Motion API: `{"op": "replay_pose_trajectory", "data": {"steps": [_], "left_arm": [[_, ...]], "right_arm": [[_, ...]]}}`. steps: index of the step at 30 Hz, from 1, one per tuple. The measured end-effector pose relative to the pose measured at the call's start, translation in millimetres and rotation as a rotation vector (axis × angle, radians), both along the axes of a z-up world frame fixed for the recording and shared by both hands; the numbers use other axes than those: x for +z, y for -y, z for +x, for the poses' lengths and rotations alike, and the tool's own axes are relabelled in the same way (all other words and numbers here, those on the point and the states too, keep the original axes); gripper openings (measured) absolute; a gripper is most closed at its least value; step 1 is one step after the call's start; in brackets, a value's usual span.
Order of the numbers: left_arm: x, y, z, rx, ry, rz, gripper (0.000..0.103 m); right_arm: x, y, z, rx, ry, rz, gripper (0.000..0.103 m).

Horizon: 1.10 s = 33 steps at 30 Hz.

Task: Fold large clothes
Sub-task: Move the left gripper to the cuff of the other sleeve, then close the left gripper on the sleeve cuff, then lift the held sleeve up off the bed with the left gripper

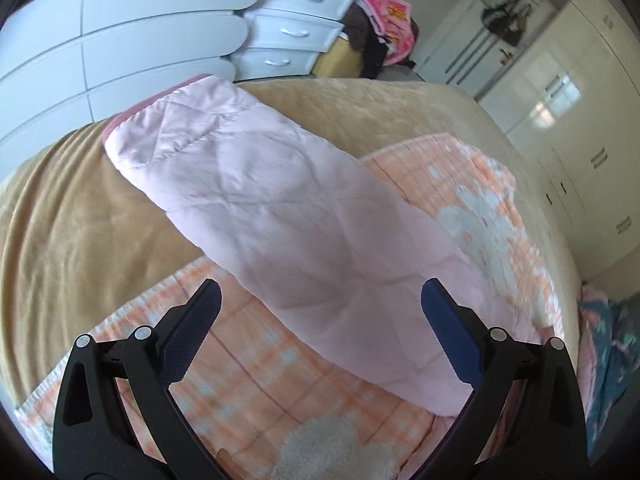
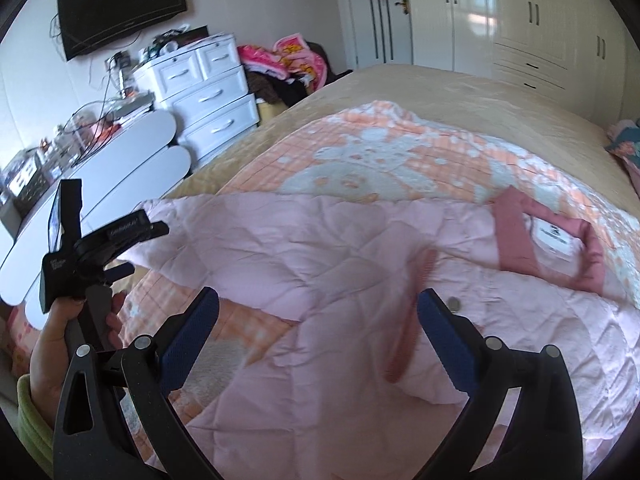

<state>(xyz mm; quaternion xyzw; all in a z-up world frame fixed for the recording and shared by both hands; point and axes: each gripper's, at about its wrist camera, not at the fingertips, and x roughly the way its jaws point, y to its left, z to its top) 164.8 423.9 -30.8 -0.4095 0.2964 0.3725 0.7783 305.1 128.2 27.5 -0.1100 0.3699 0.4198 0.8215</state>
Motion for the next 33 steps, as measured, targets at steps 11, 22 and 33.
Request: {"op": "replay_pose_trajectory", "data": {"steps": [11, 22, 33], "left_arm": [[-40.6, -45.7, -20.2, 0.128, 0.094, -0.146, 0.094], [-56.6, -63.6, -35.2, 0.232, 0.231, -0.149, 0.024], [46.3, -12.1, -33.4, 0.069, 0.427, 0.038, 0.009]], "right_arm": [[-6.4, -6.3, 4.3, -0.004, -0.022, -0.009, 0.099], [-13.4, 40.6, 12.4, -0.089, -0.031, -0.009, 0.099], [-8.8, 115.8, 9.4, -0.230, -0.060, 0.080, 0.099]]}}
